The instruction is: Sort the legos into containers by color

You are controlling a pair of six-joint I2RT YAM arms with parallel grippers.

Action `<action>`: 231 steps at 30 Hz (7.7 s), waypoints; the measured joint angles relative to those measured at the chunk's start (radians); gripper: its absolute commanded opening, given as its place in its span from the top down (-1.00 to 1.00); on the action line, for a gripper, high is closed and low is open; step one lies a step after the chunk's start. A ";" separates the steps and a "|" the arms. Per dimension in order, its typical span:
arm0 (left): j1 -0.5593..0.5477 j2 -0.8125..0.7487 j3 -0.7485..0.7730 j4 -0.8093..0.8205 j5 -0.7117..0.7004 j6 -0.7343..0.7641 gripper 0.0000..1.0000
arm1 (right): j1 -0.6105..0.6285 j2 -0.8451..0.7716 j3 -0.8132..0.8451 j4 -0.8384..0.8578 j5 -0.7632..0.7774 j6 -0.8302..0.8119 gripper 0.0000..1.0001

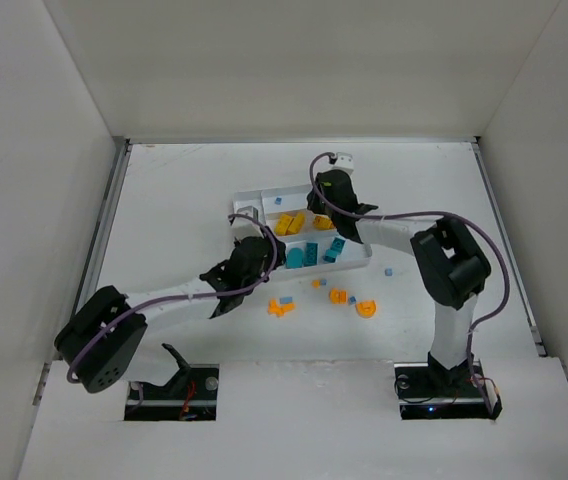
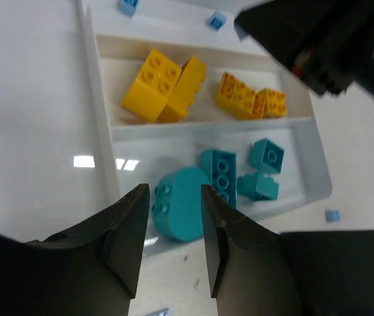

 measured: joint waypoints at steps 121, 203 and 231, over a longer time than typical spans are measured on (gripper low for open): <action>-0.375 -0.018 -0.177 -0.173 -0.048 0.026 0.95 | 0.099 -0.217 -0.301 0.090 -0.013 0.009 0.13; -0.317 -0.024 -0.148 -0.261 -0.074 0.029 0.82 | 0.131 -0.221 -0.310 0.133 -0.027 0.010 0.11; -0.323 0.068 -0.104 -0.174 -0.098 0.046 0.47 | 0.165 -0.396 -0.456 0.168 -0.014 0.060 0.10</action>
